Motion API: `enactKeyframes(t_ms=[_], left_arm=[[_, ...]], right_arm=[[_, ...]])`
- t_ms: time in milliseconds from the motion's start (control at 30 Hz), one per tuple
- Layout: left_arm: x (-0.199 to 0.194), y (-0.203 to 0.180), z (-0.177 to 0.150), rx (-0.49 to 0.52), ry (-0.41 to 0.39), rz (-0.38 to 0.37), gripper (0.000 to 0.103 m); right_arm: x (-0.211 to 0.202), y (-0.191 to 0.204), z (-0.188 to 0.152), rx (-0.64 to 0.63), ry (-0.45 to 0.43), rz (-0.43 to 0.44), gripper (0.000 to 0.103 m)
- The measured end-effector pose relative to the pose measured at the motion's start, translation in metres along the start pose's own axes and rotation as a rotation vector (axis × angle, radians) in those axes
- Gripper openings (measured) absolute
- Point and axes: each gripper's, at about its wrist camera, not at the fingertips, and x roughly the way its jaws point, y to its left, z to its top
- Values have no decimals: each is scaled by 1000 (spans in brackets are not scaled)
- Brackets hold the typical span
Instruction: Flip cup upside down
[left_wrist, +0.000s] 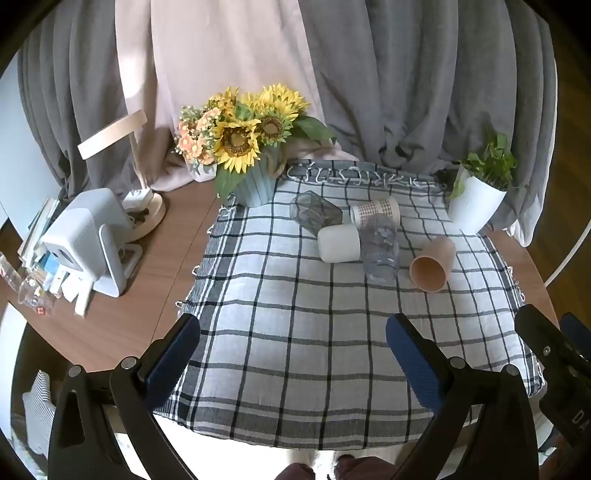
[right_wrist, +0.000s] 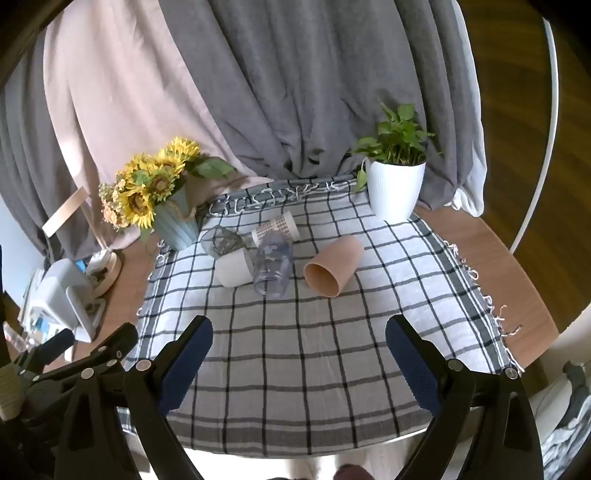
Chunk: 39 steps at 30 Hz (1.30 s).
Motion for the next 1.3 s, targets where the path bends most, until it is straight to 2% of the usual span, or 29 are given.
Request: enactKeyframes(t_ms=[1300], left_arm=[[0, -1, 1, 0, 1, -2, 103]], right_arm=[[4, 1, -1, -3, -2, -4, 95]])
